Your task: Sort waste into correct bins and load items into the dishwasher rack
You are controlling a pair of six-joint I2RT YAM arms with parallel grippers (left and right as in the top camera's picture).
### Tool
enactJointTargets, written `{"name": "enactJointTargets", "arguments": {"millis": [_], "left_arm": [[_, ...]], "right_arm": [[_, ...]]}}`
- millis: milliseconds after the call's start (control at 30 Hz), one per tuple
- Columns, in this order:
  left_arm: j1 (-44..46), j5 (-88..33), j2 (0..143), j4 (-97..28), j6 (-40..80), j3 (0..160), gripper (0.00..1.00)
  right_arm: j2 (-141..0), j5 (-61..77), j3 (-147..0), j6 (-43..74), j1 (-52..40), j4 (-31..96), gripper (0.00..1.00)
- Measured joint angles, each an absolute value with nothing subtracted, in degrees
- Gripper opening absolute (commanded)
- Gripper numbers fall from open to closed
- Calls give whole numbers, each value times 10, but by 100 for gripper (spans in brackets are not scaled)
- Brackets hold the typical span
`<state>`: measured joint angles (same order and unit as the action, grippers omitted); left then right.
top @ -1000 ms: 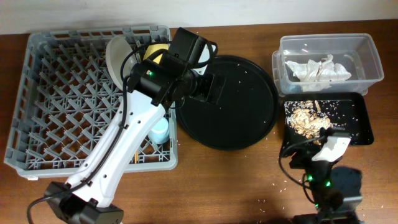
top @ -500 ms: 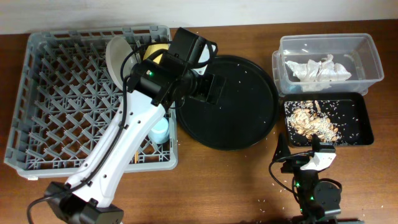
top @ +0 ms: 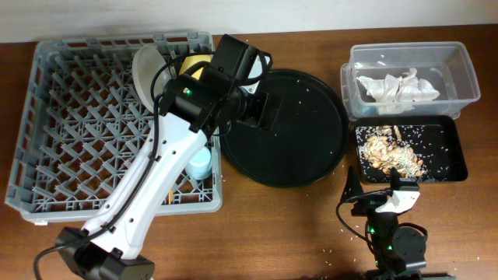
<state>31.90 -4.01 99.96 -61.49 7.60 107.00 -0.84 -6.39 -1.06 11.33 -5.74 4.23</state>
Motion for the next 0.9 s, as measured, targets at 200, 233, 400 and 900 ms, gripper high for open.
{"name": "enactJointTargets", "arguments": {"millis": [200, 233, 400, 900], "left_arm": [[319, -40, 1000, -615, 76, 1070, 99], [319, -40, 1000, -615, 76, 1070, 99], [319, -32, 1000, -628, 76, 1070, 99], [308, 112, 901, -484, 53, 1011, 99]], "right_arm": [[-8, -64, -10, 114, -57, 42, 99], [-8, -64, -11, 113, -57, 42, 98], [-8, -64, -11, 113, -57, 42, 98], [-8, -64, -10, 114, -57, 42, 98]]}}
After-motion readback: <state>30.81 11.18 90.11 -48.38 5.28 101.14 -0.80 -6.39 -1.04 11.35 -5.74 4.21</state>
